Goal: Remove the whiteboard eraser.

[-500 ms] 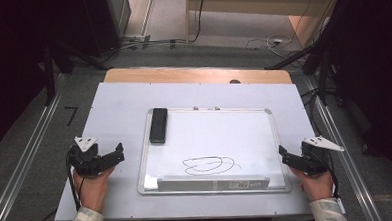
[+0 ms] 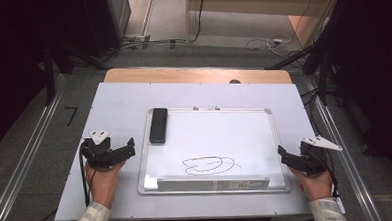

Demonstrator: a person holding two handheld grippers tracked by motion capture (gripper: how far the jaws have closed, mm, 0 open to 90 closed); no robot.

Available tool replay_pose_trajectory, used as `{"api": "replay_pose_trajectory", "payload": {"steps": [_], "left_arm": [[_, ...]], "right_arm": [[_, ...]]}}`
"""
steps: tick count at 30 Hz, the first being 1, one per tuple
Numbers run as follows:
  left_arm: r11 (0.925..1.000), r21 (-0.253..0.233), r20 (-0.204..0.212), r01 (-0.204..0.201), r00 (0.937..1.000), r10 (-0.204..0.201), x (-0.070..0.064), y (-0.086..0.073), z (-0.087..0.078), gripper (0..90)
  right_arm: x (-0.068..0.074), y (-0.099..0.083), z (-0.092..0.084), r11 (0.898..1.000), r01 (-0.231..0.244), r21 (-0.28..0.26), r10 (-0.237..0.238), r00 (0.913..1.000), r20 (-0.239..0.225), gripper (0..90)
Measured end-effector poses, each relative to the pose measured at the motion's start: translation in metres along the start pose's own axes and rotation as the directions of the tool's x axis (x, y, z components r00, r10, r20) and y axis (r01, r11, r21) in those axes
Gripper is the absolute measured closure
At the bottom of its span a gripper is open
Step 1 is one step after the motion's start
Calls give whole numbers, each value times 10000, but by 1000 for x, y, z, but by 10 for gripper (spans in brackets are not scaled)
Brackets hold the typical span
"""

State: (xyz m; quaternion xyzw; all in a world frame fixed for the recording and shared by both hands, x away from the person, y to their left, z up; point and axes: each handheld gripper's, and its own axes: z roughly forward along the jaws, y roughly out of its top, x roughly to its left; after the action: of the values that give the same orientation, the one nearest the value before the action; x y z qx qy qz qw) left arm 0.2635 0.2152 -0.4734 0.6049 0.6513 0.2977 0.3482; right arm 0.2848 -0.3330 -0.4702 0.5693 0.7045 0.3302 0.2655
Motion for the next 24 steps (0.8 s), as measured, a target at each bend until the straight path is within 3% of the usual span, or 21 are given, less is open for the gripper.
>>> {"api": "replay_pose_trajectory", "payload": {"steps": [8,15,18,24], "left_arm": [[10000,32,167,89,9998,-89,-11,8,10,29],[9995,194,435,-263,9987,255,-28,14,24,36],[9995,299,638,-80,9979,61,-35,19,31,45],[9987,490,711,-158,9974,123,-51,26,47,51]], "right_arm": [[0,0,0,10000,14,3,-14,10000,-20,144],[0,0,0,10000,12,2,-12,10000,-35,144],[0,0,0,10000,19,12,-19,10000,-18,144],[0,0,0,10000,35,2,-35,10000,-22,144]]}}
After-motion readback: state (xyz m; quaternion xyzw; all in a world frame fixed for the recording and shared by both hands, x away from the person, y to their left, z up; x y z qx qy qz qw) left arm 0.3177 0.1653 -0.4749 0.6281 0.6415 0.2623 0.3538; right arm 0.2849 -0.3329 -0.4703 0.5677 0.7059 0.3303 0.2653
